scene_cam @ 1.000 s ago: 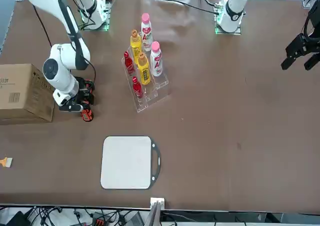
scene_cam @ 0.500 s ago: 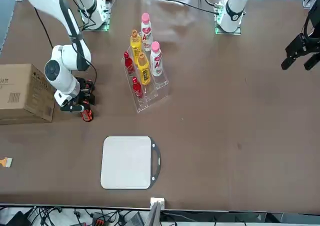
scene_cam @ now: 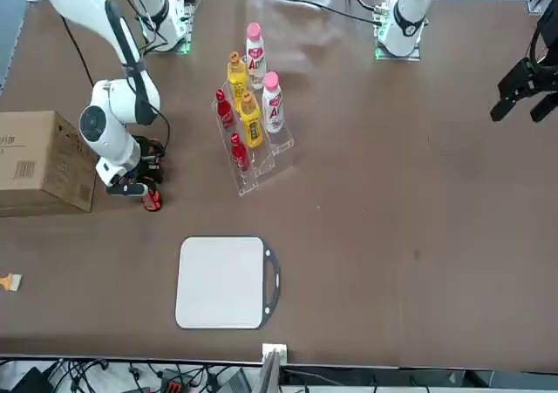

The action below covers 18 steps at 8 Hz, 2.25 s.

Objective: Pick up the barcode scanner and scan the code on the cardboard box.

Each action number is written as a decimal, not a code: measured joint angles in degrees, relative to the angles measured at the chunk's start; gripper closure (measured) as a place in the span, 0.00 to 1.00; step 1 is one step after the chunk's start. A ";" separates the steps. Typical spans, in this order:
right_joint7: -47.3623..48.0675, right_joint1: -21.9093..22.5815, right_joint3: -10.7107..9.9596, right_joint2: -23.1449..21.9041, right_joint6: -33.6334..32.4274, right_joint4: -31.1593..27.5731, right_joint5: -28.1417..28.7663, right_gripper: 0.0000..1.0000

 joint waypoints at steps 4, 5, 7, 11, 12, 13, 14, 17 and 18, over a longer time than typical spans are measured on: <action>0.00 0.02 0.00 -2.14 -1.16 0.92 0.00 0.59; 0.00 0.01 -0.06 -4.66 -4.39 1.80 0.00 0.59; 0.04 -0.28 -0.51 -11.47 -15.01 5.33 0.00 0.59; -4.79 -10.18 -1.22 -18.47 -39.01 19.48 -0.94 0.59; -9.07 -14.15 -1.37 -18.38 -41.46 22.37 -1.00 0.59; -13.74 -17.93 -1.47 -18.14 -42.09 23.52 -1.06 0.59; -18.27 -21.64 -1.54 -17.77 -42.25 23.66 -1.10 0.59; -26.30 -29.22 -1.61 -16.10 -42.52 23.66 -1.71 0.59; -26.97 -29.82 -1.61 -15.43 -42.49 23.66 -2.08 0.59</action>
